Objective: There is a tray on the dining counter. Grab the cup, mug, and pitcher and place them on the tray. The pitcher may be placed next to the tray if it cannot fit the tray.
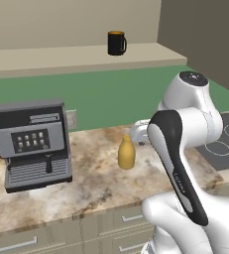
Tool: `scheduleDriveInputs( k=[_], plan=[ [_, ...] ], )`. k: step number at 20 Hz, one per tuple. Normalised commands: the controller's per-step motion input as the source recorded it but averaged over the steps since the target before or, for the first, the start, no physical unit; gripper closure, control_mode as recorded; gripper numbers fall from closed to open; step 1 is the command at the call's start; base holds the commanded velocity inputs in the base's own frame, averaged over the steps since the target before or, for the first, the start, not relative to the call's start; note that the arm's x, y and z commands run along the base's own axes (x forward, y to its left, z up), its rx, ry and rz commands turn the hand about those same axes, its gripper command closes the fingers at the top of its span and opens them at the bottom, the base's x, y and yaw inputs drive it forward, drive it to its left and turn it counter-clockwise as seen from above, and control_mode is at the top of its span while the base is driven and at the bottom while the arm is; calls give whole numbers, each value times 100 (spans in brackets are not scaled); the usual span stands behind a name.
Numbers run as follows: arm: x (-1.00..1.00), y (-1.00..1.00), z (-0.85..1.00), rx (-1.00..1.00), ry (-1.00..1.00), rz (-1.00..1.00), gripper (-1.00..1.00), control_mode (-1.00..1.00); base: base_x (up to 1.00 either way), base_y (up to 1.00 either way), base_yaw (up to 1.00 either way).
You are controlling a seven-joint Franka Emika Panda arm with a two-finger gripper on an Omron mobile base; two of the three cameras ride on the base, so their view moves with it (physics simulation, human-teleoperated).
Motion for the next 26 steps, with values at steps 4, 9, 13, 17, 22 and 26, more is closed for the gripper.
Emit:
scheduleDriveInputs(
  k=[4, 9, 13, 17, 22, 26],
  plan=[
    [0, 0, 0, 0, 0, 0, -100, 100, 45, -2, 0],
    [0, 0, 0, 0, 0, 0, -100, 100, 42, 0, 0],
    [0, 0, 0, 0, 0, 0, -100, 100, 37, 0, 6],
    [0, 0, 0, 0, 0, 0, -100, 100, 31, 0, 5],
    [0, 0, 0, 0, 0, 0, -100, 100, 17, 0, 1],
    [9, 0, 0, 0, -2, 0, -100, -100, 3, 0, 0]
  ],
)
